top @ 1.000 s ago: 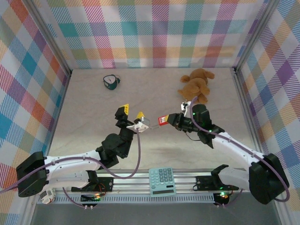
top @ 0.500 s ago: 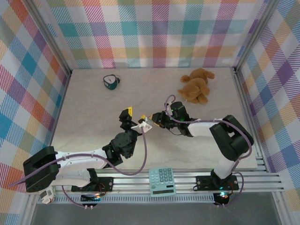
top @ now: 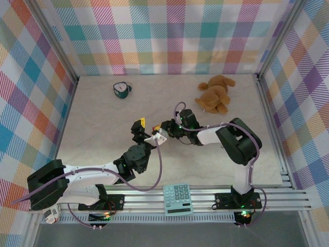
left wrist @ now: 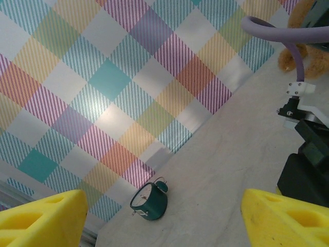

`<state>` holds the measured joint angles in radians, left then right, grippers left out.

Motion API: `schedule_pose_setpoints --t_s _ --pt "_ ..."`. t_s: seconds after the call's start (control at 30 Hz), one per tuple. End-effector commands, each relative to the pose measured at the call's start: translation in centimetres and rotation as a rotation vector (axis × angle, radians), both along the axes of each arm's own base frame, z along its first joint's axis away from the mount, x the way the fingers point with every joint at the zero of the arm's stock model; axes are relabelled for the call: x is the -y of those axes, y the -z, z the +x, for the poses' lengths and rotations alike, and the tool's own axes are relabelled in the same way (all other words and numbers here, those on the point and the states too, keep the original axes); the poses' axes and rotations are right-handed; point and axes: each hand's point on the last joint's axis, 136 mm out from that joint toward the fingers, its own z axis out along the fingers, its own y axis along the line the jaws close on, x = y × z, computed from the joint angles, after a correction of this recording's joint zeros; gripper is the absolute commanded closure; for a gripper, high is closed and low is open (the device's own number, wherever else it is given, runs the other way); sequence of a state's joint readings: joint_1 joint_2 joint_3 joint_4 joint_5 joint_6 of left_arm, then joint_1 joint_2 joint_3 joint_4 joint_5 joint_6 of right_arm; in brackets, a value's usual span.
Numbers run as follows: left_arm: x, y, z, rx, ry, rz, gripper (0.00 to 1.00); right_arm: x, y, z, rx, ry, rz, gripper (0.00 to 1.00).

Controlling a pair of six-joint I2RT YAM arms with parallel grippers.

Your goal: Unlock with the key

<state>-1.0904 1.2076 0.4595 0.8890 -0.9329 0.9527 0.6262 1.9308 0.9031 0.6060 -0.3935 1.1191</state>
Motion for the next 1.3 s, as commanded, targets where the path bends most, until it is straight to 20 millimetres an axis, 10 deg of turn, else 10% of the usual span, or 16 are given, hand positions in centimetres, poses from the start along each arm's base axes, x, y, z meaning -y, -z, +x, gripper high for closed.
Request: schedule_pose_setpoints --t_s 0.0,0.5,0.77,1.27 --pt "-0.2 0.0 0.2 0.0 -0.001 -0.04 0.22 -0.4 -0.6 1.7 0.031 0.017 0.026 0.79" --pt "-0.3 0.2 0.6 -0.004 -0.007 -0.035 0.22 -1.0 0.8 3.2 0.043 0.001 0.04 0.76" --pt "-0.4 -0.4 0.4 -0.005 0.007 -0.06 0.2 0.6 1.1 2.7 0.017 0.041 -0.021 0.39" --pt "-1.1 -1.0 -0.8 -0.041 0.048 -0.188 0.18 6.5 -0.8 1.1 -0.002 0.071 -0.348 0.26"
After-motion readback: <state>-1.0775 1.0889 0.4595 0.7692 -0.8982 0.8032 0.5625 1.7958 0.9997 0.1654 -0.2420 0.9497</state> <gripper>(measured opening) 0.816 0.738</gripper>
